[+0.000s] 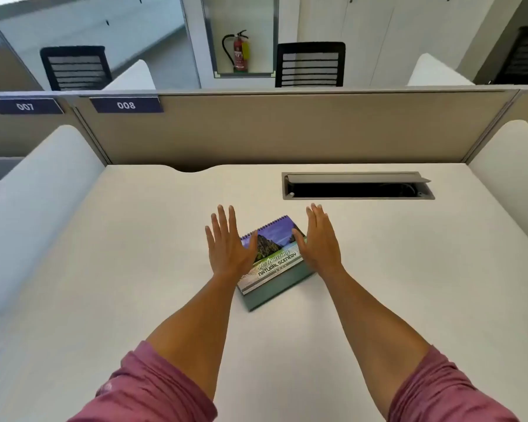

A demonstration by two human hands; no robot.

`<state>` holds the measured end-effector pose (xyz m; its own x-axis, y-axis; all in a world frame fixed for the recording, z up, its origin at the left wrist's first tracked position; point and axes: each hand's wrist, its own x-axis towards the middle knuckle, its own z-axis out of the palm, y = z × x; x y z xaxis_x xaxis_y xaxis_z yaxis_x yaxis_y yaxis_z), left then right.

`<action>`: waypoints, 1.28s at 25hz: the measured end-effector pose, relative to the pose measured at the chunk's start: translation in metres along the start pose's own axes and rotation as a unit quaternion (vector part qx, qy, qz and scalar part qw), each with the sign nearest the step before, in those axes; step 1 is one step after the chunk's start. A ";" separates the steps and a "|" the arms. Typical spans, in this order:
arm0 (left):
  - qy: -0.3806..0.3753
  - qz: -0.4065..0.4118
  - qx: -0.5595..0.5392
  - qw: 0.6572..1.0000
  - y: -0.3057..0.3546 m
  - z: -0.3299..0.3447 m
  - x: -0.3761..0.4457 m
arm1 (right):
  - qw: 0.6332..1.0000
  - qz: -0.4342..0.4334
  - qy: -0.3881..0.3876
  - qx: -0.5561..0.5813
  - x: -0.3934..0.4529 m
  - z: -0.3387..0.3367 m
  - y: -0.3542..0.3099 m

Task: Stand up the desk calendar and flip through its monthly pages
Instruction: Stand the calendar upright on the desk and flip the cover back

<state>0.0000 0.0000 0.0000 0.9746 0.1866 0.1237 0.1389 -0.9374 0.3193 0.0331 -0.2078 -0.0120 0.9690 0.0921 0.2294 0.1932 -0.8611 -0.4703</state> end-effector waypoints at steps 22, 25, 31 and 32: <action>-0.121 -0.485 -0.309 0.809 0.003 0.011 0.007 | 0.958 0.243 -0.148 0.038 0.022 0.034 -0.001; -0.106 -0.525 -0.381 0.754 0.000 0.006 0.007 | 0.925 0.335 -0.146 0.101 0.024 0.033 -0.002; -0.062 -0.551 -0.470 0.687 -0.003 0.001 0.008 | 0.870 0.430 -0.088 0.222 0.031 0.035 -0.006; -0.056 -0.548 -0.446 0.705 -0.002 0.000 0.009 | 0.866 0.435 -0.075 0.236 0.031 0.036 -0.009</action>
<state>0.0084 0.0034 0.0006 0.3816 0.5834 -0.7169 0.7030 0.3204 0.6349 0.0673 -0.1795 -0.0311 0.7814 -0.3951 -0.4830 -0.6130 -0.3407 -0.7129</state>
